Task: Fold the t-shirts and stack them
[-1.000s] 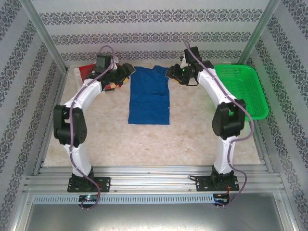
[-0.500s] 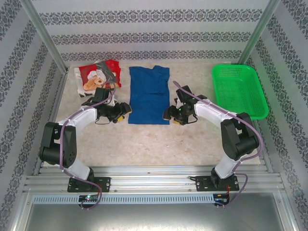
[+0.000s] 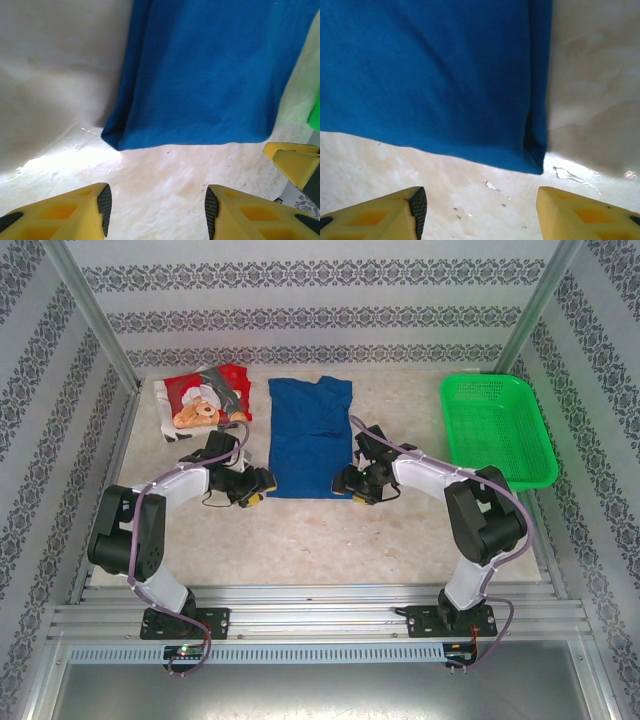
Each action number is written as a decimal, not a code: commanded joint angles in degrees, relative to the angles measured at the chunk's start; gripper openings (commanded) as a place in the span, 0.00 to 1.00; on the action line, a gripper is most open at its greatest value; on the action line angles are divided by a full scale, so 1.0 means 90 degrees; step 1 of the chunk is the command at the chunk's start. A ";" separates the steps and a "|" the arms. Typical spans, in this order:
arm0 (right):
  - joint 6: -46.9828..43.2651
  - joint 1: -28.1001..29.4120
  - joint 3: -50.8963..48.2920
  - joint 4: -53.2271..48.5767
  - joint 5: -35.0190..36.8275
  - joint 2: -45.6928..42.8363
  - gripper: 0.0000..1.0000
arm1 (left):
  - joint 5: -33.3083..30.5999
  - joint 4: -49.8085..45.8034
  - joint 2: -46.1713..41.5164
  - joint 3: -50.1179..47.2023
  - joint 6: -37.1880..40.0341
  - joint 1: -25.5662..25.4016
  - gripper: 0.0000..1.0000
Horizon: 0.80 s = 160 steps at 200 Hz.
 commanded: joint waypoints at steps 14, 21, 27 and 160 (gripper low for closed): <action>0.0106 0.0033 0.0018 0.0080 0.0198 0.0223 0.60 | -0.0107 0.0321 0.0262 -0.0138 -0.0136 -0.0148 0.53; 0.0098 0.0038 0.0053 0.0071 0.0206 0.0259 0.60 | -0.0106 0.0444 0.0296 -0.0148 -0.0215 -0.0165 0.53; 0.0097 0.0037 0.0079 0.0065 0.0217 0.0299 0.60 | -0.0111 0.0560 0.0325 -0.0169 -0.0273 -0.0184 0.52; 0.0216 0.0009 0.1331 -0.0057 0.0287 0.1476 0.15 | -0.0360 0.1105 0.1385 0.0747 -0.0576 -0.0339 0.18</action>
